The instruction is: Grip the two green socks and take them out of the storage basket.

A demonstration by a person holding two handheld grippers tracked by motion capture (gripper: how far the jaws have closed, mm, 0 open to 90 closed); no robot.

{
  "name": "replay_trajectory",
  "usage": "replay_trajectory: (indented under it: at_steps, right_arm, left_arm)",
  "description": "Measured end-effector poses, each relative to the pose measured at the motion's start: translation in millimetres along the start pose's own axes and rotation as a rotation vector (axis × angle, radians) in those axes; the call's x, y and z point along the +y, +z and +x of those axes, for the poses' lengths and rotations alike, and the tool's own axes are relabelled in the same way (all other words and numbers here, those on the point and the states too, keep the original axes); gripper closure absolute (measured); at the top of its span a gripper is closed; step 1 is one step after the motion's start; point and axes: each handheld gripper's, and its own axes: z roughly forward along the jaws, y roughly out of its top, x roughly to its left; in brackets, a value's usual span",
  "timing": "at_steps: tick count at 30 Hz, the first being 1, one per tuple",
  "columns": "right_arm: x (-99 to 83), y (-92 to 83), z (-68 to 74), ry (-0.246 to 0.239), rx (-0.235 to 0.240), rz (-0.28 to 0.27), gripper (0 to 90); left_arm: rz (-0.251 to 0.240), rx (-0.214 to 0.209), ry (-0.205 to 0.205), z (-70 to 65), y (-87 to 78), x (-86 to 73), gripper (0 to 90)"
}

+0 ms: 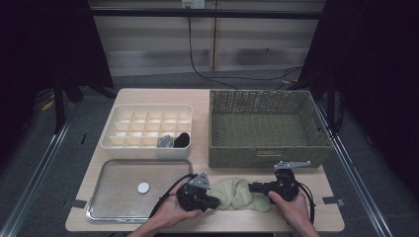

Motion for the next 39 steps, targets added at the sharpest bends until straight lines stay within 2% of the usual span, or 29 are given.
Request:
replay_trajectory:
  at_steps: [1, 4, 5, 7, 11, 15, 16, 20, 21, 22, 27, 31, 34, 36, 39]
  right_arm:
    - [-0.1, 0.3, -0.2, 0.001, -0.001, 0.001, 85.9]
    - [0.0, 0.8, -0.4, 0.002, -0.003, 0.004, 86.0]
    - [0.1, 0.6, -0.5, 0.003, -0.001, 0.004, 86.0]
    - [0.1, 0.2, -0.9, 0.004, -0.003, 0.002, 86.0]
    - [-0.2, -0.3, -1.7, 0.001, -0.002, 0.002, 85.9]
    - [-0.3, 0.1, -1.3, 0.000, -0.005, 0.001, 84.7]
    - [-0.3, 0.2, -1.0, 0.001, -0.006, 0.003, 84.7]
    - [0.1, -0.1, -0.9, 0.001, -0.010, 0.003, 86.6]
    - [0.4, -0.6, -0.7, 0.004, -0.004, 0.001, 86.8]
    - [0.6, -1.5, 0.3, 0.001, -0.001, -0.001, 86.9]
    - [2.7, -16.5, 8.9, -0.022, 0.016, -0.027, 86.9]
    - [-0.1, -30.3, 14.4, -0.029, 0.017, -0.030, 87.0]
    - [-4.7, -41.5, 18.2, -0.025, 0.024, -0.026, 87.0]
    - [-6.7, -48.6, 16.5, -0.015, 0.029, -0.027, 87.0]
    - [-8.2, -51.2, 9.6, 0.007, 0.015, -0.011, 87.0]
  left_arm:
    - [0.011, -0.011, -0.005, 1.2, 0.3, -0.2, 89.5]
    - [0.005, -0.028, -0.035, 4.1, -0.1, 0.7, 90.0]
    - [-0.022, -0.045, -0.055, 4.3, -0.3, 1.2, 90.0]
    - [-0.045, -0.071, -0.076, 5.2, -5.8, 4.8, 90.0]
    - [-0.159, -0.115, -0.112, 4.5, -25.5, 16.1, 90.0]
    - [-0.224, -0.074, -0.141, 12.4, -41.5, 19.6, 90.0]
    - [-0.240, -0.065, -0.160, 16.0, -44.2, 18.9, 90.0]
    - [-0.261, -0.037, -0.220, 29.7, -50.1, 14.2, 90.0]
    - [-0.270, -0.039, -0.230, 30.1, -51.8, 14.3, 90.0]
    - [-0.271, -0.035, -0.223, 30.2, -54.1, 14.9, 90.0]
    - [-0.314, -0.054, -0.237, 23.2, -67.0, 18.7, 90.0]
    - [-0.314, -0.063, -0.259, 14.9, -72.7, 17.5, 90.0]
    - [-0.330, -0.089, -0.281, 10.1, -75.9, 16.4, 90.0]
    - [-0.327, -0.115, -0.304, 11.1, -75.8, 16.2, 90.0]
    - [-0.281, -0.090, -0.321, 16.4, -66.0, 15.5, 90.0]
